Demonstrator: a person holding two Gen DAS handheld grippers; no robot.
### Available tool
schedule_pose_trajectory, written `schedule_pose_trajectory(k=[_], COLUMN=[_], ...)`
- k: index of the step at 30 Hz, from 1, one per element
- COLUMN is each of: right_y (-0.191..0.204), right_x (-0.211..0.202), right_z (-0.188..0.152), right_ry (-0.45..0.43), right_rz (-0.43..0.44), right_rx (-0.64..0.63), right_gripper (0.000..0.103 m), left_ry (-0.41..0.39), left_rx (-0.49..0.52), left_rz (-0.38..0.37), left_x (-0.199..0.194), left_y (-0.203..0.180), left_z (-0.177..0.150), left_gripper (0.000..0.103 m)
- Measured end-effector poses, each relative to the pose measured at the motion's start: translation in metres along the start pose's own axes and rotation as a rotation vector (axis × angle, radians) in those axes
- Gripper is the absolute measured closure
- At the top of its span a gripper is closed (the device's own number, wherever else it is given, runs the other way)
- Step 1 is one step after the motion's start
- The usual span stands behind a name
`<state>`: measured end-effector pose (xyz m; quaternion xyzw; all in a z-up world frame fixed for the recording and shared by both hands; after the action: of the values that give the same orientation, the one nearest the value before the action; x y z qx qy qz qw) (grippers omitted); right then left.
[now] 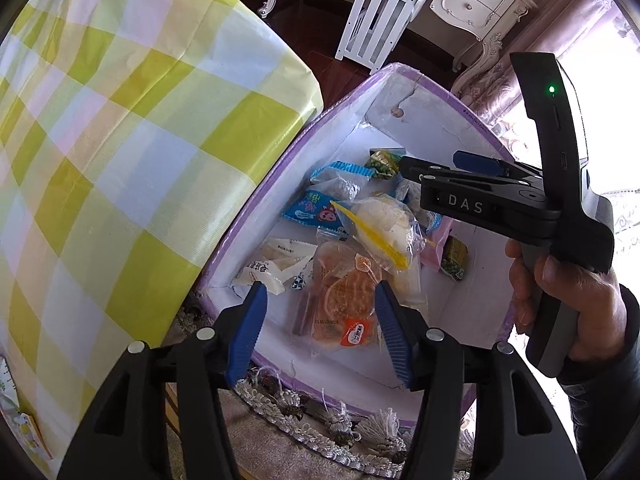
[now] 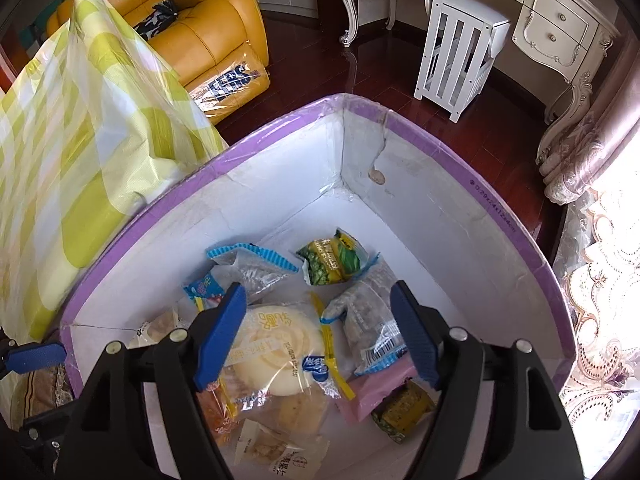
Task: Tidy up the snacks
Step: 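Open both tools over the white box to drop the stick and green bag, then move both tools back over the remaining snacks on the table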
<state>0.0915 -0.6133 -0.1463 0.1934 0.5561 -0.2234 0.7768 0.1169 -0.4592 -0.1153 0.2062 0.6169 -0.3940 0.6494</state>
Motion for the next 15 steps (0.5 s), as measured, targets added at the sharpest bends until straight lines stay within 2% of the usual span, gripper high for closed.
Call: schedule_pose_trajectory(k=[5,9,15], right_y=[0.012,0.029,0.051], right_x=[-0.017,-0.029,-0.048], right_z=[0.007,0.010,0.015], right_ry=[-0.032,-0.050,-0.088], right_rz=[0.007,0.020,0.042], right_rx=[-0.016,-0.046,-0.066], right_gripper=[0.027,0.027,0.027], left_ry=[-0.081,-0.162,-0.287], left_rx=[-0.067,-0.145,-0.297], left_rz=[0.017,0.068,0.125], left_x=[-0.023,-0.045,-0.087], left_y=[0.020,0.046,0.093], left_z=[0.004,0.004,-0.008], left_gripper=[0.044,0.044,0.044])
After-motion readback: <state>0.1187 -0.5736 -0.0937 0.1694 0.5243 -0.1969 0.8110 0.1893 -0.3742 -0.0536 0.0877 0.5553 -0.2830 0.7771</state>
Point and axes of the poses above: each gripper's, at about its wrist camera, not at the fingertips, and x roughly the way its jaws point, y to its left, z to its top, the point moved 10 cm from there along x, roughly the way its jaws point, and after that the axes turned 7 degrees about y, right-handed, at the moved point
